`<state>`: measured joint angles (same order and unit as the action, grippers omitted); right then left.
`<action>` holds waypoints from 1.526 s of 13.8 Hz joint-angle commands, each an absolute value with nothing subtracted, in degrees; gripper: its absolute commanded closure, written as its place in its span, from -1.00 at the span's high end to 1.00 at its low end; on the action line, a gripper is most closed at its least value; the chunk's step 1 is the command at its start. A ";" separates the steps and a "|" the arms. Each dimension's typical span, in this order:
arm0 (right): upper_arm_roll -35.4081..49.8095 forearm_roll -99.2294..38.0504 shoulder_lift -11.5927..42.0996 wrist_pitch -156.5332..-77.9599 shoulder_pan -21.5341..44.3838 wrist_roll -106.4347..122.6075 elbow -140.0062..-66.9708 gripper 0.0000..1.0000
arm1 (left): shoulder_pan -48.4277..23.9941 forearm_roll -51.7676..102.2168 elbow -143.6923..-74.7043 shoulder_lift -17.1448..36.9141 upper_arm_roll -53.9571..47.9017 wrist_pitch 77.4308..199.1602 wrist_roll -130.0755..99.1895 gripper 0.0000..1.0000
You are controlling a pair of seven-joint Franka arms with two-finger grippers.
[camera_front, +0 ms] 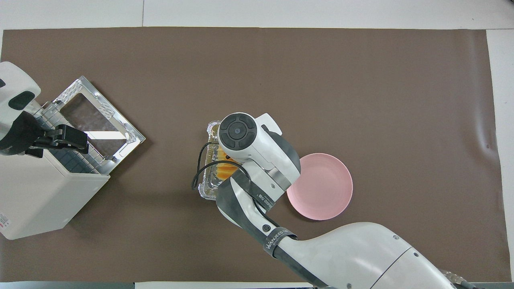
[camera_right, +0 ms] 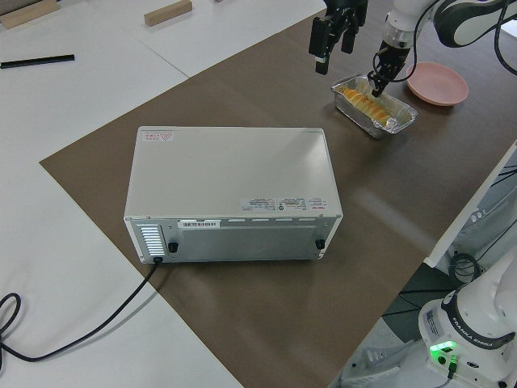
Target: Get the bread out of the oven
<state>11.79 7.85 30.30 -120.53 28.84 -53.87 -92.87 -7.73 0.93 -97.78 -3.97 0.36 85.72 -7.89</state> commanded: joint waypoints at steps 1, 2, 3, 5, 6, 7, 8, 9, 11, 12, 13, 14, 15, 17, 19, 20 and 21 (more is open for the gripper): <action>12.04 8.26 29.71 -120.68 28.56 -53.35 -91.94 -1.00 | -6.94 1.41 -98.26 -4.75 0.09 86.04 -7.56 1.00; 12.04 8.26 29.71 -119.89 28.48 -53.18 -91.41 -1.00 | -6.86 1.41 -98.26 -4.75 0.09 86.04 -7.56 1.00; 12.13 8.09 29.79 -118.58 28.39 -53.00 -89.93 -1.00 | -6.86 1.41 -98.26 -4.75 0.09 86.04 -7.56 1.00; 12.13 7.48 29.88 -113.58 27.34 -50.99 -85.81 -1.00 | -6.94 1.41 -98.26 -4.75 0.09 86.04 -7.56 1.00; 12.13 5.99 29.97 -111.29 26.20 -48.71 -83.43 -1.00 | -6.94 1.41 -98.26 -4.75 0.09 86.04 -7.56 1.00; 12.13 4.06 29.97 -109.70 24.28 -46.60 -81.67 -1.00 | -6.94 1.41 -98.26 -4.75 0.09 86.04 -7.56 1.00; 12.13 2.30 29.88 -108.30 21.39 -44.15 -79.65 -1.00 | -6.94 1.41 -98.26 -4.75 0.09 86.04 -7.56 1.00; 12.13 1.59 29.71 -107.06 19.01 -41.25 -78.24 -1.00 | -6.86 1.41 -98.26 -4.75 0.09 86.04 -7.56 1.00; 12.13 1.49 29.71 -106.44 13.39 -33.79 -77.26 -1.00 | -6.94 1.41 -98.26 -4.75 0.09 86.04 -7.56 1.00; 12.13 1.32 29.71 -107.22 10.84 -29.40 -77.26 -1.00 | -6.94 1.41 -98.26 -4.75 0.09 86.04 -7.56 1.00; 12.04 1.23 29.71 -107.57 8.81 -24.92 -77.34 -1.00 | -6.86 1.41 -98.26 -4.75 0.09 86.13 -7.56 1.00; 11.95 1.23 29.71 -108.36 6.53 -20.78 -77.78 -1.00 | -6.86 1.41 -98.26 -4.75 0.09 86.05 -7.56 1.00; 11.95 1.32 29.97 -109.50 4.42 -18.57 -78.31 -1.00 | -6.86 1.41 -98.26 -4.75 0.09 86.04 -7.56 1.00; 12.04 1.32 30.93 -112.40 0.98 -14.87 -79.45 -1.00 | -6.86 1.41 -98.26 -4.75 0.09 86.04 -7.56 1.00; 12.04 1.32 33.03 -116.43 -2.01 -10.92 -80.77 -1.00 | -6.86 1.41 -98.26 -4.75 0.09 86.04 -7.56 1.00; 12.04 1.41 33.92 -118.72 -3.41 -9.59 -81.64 -1.00 | -6.94 1.41 -98.26 -4.75 0.09 86.04 -7.56 1.00; 11.95 1.41 33.93 -121.18 -4.12 -8.54 -83.56 -1.00 | -6.86 1.41 -98.26 -4.75 0.09 86.04 -7.56 1.00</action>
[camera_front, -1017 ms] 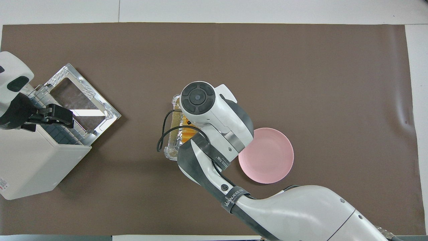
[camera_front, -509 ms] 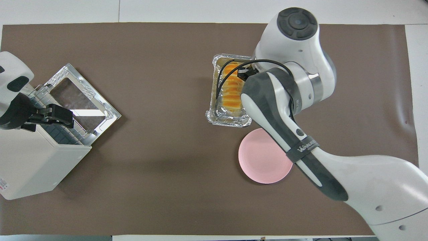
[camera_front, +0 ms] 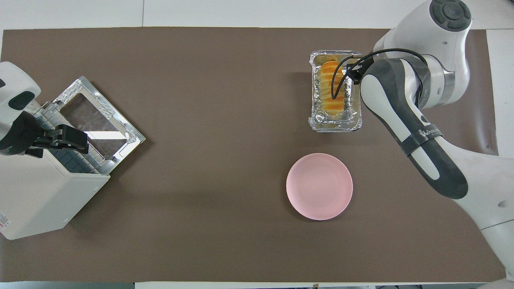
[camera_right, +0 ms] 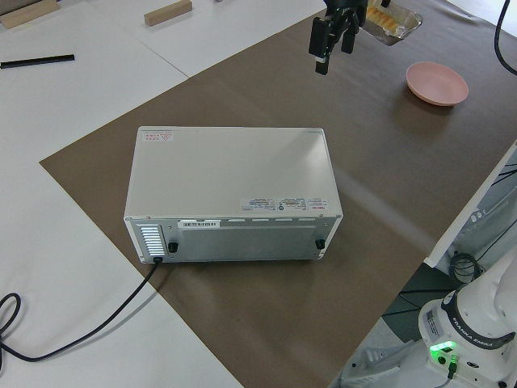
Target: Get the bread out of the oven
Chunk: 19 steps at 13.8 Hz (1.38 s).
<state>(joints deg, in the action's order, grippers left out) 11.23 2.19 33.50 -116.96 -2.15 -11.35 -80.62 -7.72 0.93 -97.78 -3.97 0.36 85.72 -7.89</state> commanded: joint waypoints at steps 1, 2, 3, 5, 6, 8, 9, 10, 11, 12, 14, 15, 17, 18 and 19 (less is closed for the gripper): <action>11.95 1.41 33.93 -123.20 -4.22 -8.09 -84.98 -1.00 | -6.86 1.41 -98.26 -4.75 0.09 86.04 -7.56 1.00; 11.87 1.49 33.93 -125.48 -4.22 -8.09 -86.99 -1.00 | -6.86 1.41 -98.26 -4.75 0.09 86.04 -7.56 1.00; 11.78 2.19 33.84 -128.55 -4.22 -8.09 -89.36 -1.00 | -6.94 1.41 -98.26 -4.75 0.09 86.04 -7.56 1.00; 11.69 2.46 33.40 -130.17 -4.13 -8.17 -91.49 -1.00 | -6.86 1.41 -98.26 -4.75 0.09 86.04 -7.56 1.00; 11.60 2.72 33.22 -129.47 -4.22 -8.09 -91.32 -0.18 | -6.86 1.41 -98.26 -4.75 0.09 86.04 -7.56 1.00; 11.69 5.17 32.79 -125.27 -4.66 -7.56 -89.66 1.00 | -6.94 1.41 -98.26 -4.75 0.09 86.04 -7.56 1.00; 11.69 5.53 32.61 -121.94 -4.57 -7.47 -88.17 1.00 | -6.86 1.41 -98.26 -4.75 0.09 86.04 -7.56 1.00; 11.69 5.54 32.09 -119.29 -4.57 -7.30 -86.50 1.00 | -6.94 1.41 -98.26 -4.75 0.09 86.04 -7.56 1.00; 11.69 5.54 31.73 -117.53 -4.48 -7.29 -85.61 1.00 | -6.86 1.41 -98.26 -4.75 0.09 86.04 -7.56 1.00; 11.78 5.45 31.64 -116.20 -4.05 -7.38 -84.56 1.00 | -6.94 1.41 -98.26 -4.75 0.09 86.04 -7.56 1.00; 11.78 5.27 31.38 -114.00 -2.12 -8.08 -83.15 1.00 | -6.94 1.41 -98.26 -4.75 0.09 86.04 -7.56 1.00; 11.60 5.36 31.46 -114.52 -0.98 -9.04 -83.14 1.00 | -6.86 1.41 -98.26 -4.75 0.09 86.04 -7.56 1.00; 11.60 6.84 31.81 -114.87 0.78 -12.90 -83.14 1.00 | -6.86 1.41 -98.26 -4.75 0.09 86.04 -7.56 1.00; 11.60 7.99 32.25 -115.66 1.57 -14.14 -83.32 1.00 | -6.86 1.41 -98.26 -4.75 0.09 86.04 -7.56 1.00; 11.60 8.78 32.52 -117.49 1.58 -14.76 -84.02 1.00 | -6.86 1.41 -98.26 -4.75 0.09 86.04 -7.56 1.00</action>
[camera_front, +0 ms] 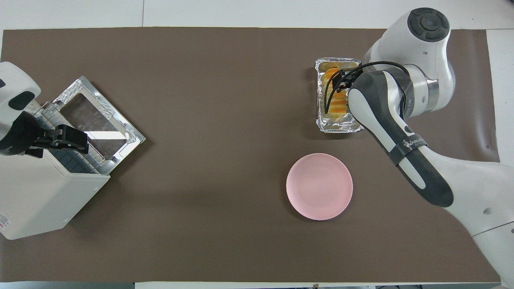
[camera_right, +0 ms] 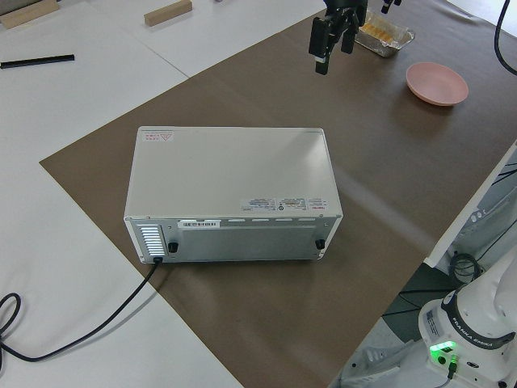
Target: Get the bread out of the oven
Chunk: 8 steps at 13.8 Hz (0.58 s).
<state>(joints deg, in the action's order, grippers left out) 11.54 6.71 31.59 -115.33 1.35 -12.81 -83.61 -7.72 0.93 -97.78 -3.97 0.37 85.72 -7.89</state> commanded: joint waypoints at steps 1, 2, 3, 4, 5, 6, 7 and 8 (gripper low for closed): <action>11.51 8.96 32.61 -118.38 1.58 -14.77 -85.07 1.00 | -6.86 1.41 -98.26 -4.75 0.09 86.04 -7.56 1.00; 11.51 9.14 33.13 -118.65 1.84 -15.20 -85.25 1.00 | -6.94 1.41 -98.26 -4.75 0.09 86.04 -7.56 1.00; 11.51 9.92 33.74 -118.83 2.28 -16.95 -85.17 1.00 | -6.86 1.32 -98.26 -4.75 0.09 86.04 -7.56 1.00; 11.51 11.32 34.36 -119.87 3.24 -18.96 -85.25 1.00 | -6.86 1.41 -98.26 -4.75 0.09 86.04 -7.65 1.00; 11.51 12.21 34.80 -120.23 3.69 -19.59 -85.34 1.00 | -6.94 1.41 -98.26 -4.75 0.09 86.04 -7.56 1.00; 11.51 12.39 35.50 -121.02 3.43 -19.60 -85.25 1.00 | -6.86 1.41 -98.26 -4.75 0.09 86.04 -7.56 1.00; 11.51 12.74 35.94 -122.33 3.25 -19.51 -85.43 1.00 | -6.86 1.41 -98.26 -4.75 0.09 86.04 -7.56 1.00; 11.51 13.09 36.21 -123.13 3.08 -19.51 -85.60 1.00 | -6.86 1.41 -98.26 -4.75 0.09 86.04 -7.65 1.00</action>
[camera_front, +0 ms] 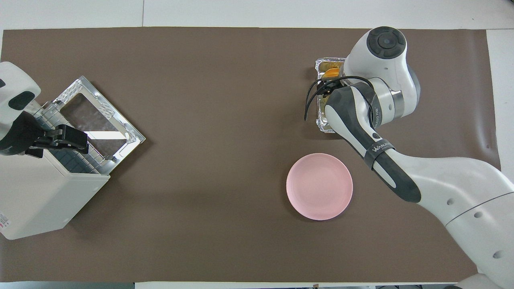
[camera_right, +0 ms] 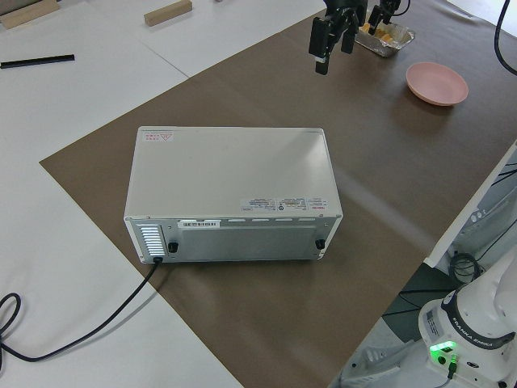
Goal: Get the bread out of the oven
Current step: 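Grasp the bread rolls in the foil tray with the right gripper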
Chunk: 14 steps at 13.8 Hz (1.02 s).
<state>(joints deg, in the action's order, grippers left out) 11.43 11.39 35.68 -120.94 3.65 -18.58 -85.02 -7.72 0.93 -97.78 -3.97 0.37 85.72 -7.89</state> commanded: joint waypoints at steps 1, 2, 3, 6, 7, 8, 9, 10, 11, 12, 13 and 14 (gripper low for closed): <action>11.60 13.01 36.38 -123.22 3.08 -19.60 -85.61 0.92 | -6.86 1.41 -98.26 -4.75 0.09 86.04 -7.56 1.00; 11.60 13.01 36.47 -123.31 3.08 -19.60 -85.61 0.60 | -6.86 1.41 -98.26 -4.75 0.09 86.04 -7.56 1.00; 11.60 12.92 36.47 -123.22 2.99 -19.60 -85.52 -0.17 | -6.94 1.41 -98.26 -4.75 0.09 86.04 -7.56 1.00; 11.60 12.57 36.47 -121.65 3.69 -21.87 -84.82 -1.00 | -6.86 1.41 -98.26 -4.75 0.09 86.04 -7.56 1.00; 11.60 12.57 36.56 -120.94 3.78 -21.80 -84.47 -1.00 | -6.94 1.41 -98.26 -4.75 0.09 86.04 -7.56 1.00; 11.69 12.48 36.48 -120.33 3.78 -21.80 -84.29 -1.00 | -6.94 1.41 -98.26 -4.75 0.09 86.04 -7.56 1.00; 11.69 12.39 36.39 -119.89 3.78 -21.71 -84.29 -1.00 | -6.86 1.41 -98.26 -4.75 0.09 86.04 -7.56 1.00; 11.69 12.48 36.30 -119.01 3.61 -21.80 -84.20 -1.00 | -6.86 1.41 -98.26 -4.75 0.09 86.04 -7.56 1.00; 11.69 12.57 36.21 -118.22 3.52 -21.71 -84.11 -1.00 | -6.86 1.32 -98.26 -4.75 0.09 86.04 -7.56 1.00; 11.69 12.39 36.04 -118.04 3.17 -21.71 -83.50 -1.00 | -6.86 1.41 -98.26 -4.75 0.09 86.04 -7.56 1.00; 11.69 12.31 35.95 -117.69 3.08 -21.62 -82.97 -1.00 | -6.86 1.41 -98.26 -4.75 0.09 86.04 -7.56 1.00; 11.69 12.22 35.77 -117.08 3.08 -21.62 -82.62 -1.00 | -6.94 1.41 -98.26 -4.75 0.09 86.04 -7.56 1.00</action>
